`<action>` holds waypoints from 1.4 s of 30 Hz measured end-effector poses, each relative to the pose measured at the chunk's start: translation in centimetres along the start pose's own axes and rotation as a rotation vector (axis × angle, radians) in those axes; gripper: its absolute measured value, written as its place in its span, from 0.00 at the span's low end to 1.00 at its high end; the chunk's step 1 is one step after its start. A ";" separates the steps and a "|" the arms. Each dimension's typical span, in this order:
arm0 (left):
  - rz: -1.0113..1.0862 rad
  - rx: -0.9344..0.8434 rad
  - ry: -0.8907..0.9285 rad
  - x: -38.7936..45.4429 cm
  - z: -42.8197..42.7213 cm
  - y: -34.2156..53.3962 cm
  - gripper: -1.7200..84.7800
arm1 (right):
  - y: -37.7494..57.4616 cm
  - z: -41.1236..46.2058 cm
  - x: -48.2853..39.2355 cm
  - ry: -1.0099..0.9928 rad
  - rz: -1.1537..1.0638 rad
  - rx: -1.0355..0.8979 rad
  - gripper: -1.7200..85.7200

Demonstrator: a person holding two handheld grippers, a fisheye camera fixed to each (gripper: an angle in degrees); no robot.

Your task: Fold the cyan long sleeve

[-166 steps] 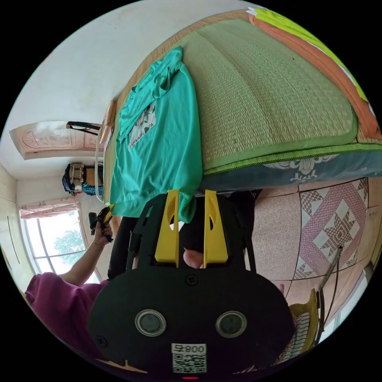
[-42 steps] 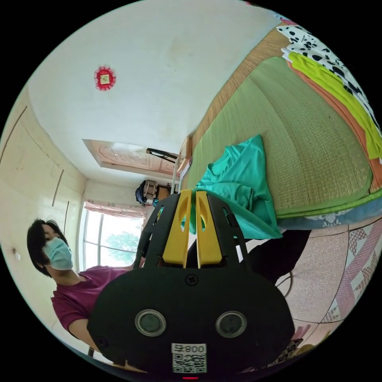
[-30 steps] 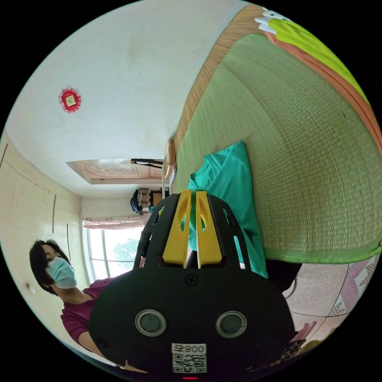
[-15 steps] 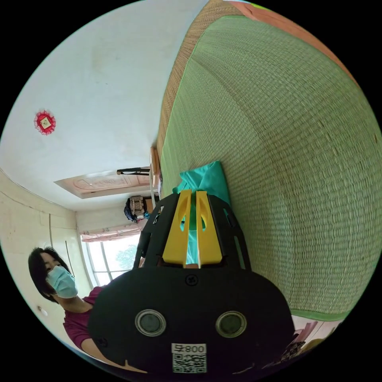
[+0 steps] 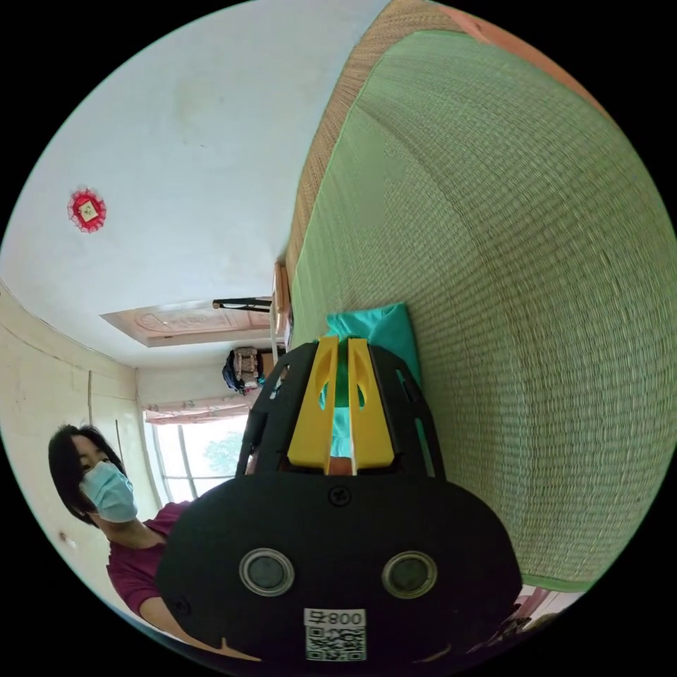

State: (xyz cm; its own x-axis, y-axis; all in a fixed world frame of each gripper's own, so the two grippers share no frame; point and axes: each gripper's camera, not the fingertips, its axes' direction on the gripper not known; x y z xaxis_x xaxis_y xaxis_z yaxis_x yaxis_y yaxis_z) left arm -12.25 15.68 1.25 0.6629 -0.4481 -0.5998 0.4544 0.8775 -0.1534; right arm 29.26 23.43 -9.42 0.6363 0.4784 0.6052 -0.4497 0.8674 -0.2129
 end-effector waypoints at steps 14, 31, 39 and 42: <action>0.202 -0.131 -0.070 5.3 5.6 2.1 0.07 | 2.6 5.9 -5.4 0.105 -0.189 0.010 0.04; 0.309 -0.157 -0.342 11.2 15.3 -1.3 0.03 | -2.8 26.0 -16.1 0.911 -0.492 -0.248 0.02; 0.351 -0.076 -0.302 12.9 11.6 3.2 0.09 | -0.2 23.0 -18.5 0.655 -0.532 -0.176 0.03; 0.324 -0.117 -0.337 12.3 11.8 4.4 0.11 | 1.9 20.5 -18.1 0.582 -0.509 -0.101 0.04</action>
State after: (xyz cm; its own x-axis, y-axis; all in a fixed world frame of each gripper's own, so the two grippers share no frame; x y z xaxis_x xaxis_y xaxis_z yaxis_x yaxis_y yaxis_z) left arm 4.93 11.99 2.50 0.9241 -0.1614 -0.3463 0.1348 0.9858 -0.0998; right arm 4.01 13.59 -5.02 0.9881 -0.0114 0.1533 0.0274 0.9943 -0.1026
